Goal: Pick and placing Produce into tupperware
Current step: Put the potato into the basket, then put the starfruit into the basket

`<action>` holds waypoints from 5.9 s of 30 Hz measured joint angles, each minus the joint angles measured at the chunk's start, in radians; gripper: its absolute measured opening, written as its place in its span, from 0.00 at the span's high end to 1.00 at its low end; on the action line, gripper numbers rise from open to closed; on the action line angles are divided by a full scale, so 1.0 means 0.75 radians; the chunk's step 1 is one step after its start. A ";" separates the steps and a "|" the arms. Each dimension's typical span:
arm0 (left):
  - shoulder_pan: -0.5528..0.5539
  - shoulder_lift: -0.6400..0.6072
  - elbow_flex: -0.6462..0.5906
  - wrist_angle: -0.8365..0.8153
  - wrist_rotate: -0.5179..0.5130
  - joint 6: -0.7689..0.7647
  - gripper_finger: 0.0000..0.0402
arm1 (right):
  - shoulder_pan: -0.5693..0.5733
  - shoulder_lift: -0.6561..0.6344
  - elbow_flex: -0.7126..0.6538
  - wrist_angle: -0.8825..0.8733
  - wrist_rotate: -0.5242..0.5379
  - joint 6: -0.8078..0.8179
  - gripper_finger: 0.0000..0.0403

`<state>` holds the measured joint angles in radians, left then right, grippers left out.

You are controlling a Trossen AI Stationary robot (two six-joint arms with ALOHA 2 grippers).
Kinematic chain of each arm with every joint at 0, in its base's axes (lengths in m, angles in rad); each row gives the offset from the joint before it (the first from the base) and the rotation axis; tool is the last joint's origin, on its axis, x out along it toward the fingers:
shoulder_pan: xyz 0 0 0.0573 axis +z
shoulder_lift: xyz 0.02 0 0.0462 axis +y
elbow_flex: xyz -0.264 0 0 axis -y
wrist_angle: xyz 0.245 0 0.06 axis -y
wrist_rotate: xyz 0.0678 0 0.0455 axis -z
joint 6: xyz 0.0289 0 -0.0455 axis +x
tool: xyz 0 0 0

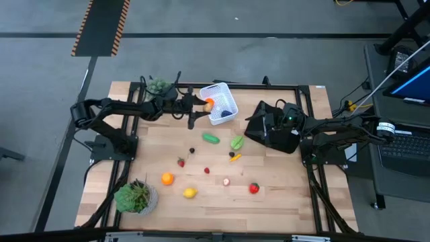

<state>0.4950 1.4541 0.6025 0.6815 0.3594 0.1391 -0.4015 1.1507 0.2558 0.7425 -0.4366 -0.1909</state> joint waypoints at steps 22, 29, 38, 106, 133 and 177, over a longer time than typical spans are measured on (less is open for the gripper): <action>0.024 0.087 0.075 0.036 -0.232 -0.020 0.55 | 0.000 0.000 0.000 -0.001 0.000 -0.001 0.33; 0.043 0.087 0.181 -0.152 -0.312 0.024 0.55 | 0.000 0.000 0.000 -0.001 0.001 -0.001 0.33; 0.097 0.168 0.414 -0.513 -0.321 0.048 0.55 | -0.001 0.000 0.000 -0.001 0.001 -0.001 0.33; 0.142 0.813 1.185 -1.407 -0.187 0.283 0.44 | -0.002 0.000 0.001 -0.042 0.001 -0.031 0.33; 0.141 0.468 1.187 -1.429 0.015 0.345 0.47 | -0.003 0.000 0.001 -0.001 0.001 -0.065 0.33; -0.106 -0.808 -0.487 -0.209 -0.272 -0.004 0.49 | 0.009 0.004 0.407 -0.836 0.002 -0.196 0.33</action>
<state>0.4157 0.8482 0.2370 0.5247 0.1555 0.1364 -0.3950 1.1540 0.5612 0.1155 -0.4354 -0.3382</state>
